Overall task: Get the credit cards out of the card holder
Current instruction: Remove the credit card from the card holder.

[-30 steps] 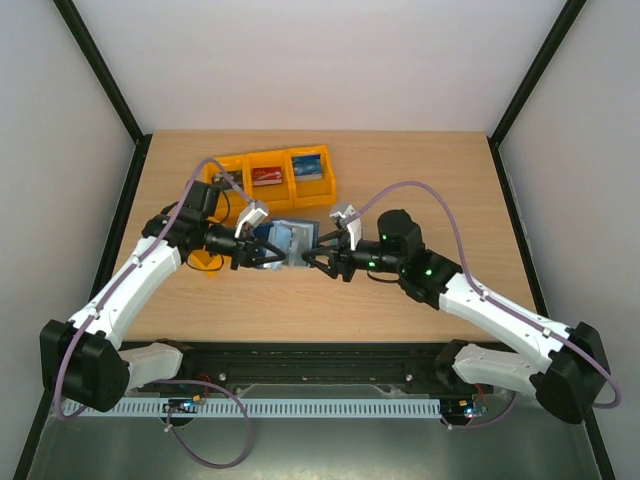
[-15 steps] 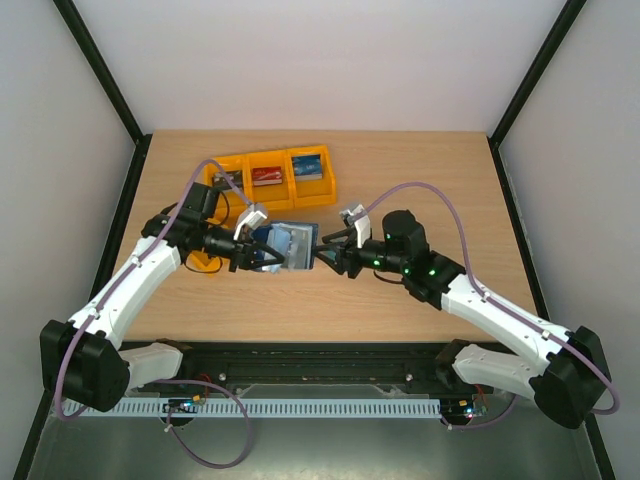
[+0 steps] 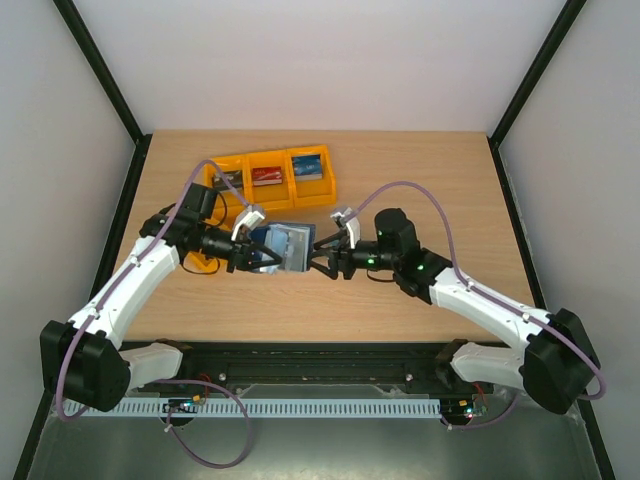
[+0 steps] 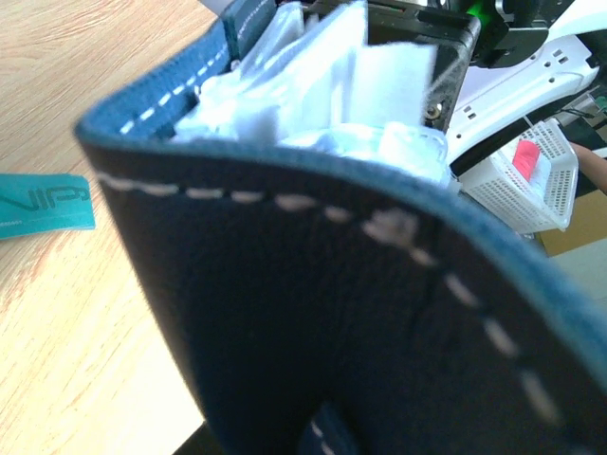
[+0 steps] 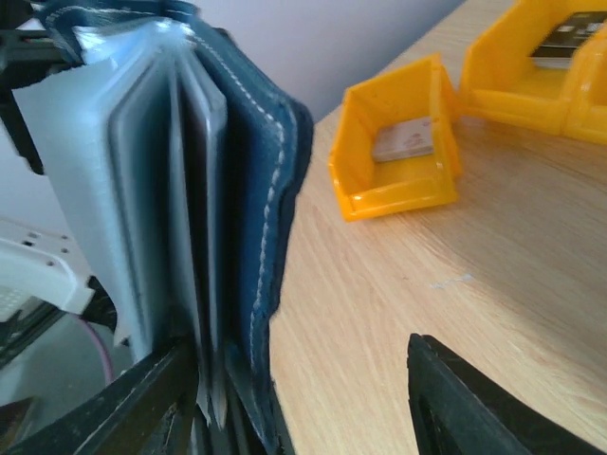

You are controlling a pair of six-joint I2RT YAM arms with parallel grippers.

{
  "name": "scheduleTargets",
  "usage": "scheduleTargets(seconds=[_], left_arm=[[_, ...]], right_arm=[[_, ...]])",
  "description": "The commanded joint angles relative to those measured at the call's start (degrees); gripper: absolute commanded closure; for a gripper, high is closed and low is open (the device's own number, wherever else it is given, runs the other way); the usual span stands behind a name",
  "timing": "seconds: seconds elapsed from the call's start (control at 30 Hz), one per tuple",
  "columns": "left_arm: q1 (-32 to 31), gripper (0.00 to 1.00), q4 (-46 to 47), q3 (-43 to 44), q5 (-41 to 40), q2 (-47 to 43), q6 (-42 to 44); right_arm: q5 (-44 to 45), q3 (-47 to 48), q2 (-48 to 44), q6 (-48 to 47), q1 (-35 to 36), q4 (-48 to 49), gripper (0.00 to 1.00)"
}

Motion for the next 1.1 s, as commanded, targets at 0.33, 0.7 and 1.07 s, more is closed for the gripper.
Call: scheduleTargets(seconds=[0.33,0.7,1.07], left_arm=[[-0.36,0.86,5.39,-0.22,0.03,-0.74,-3.21],[1.12,0.06,7.61,0.82,-2.92,-1.04,-5.41],[-1.80,0.02,14.29,2.59,-24.54,1.72,-12.40]], right_arm=[[0.22,1.17,2.74,6.85,4.72,13.86,0.82],[10.63,7.51,6.04,12.61,5.02,-0.41,0.98],[9.53,11.93,10.23,16.03,8.05,1.77,0.98]])
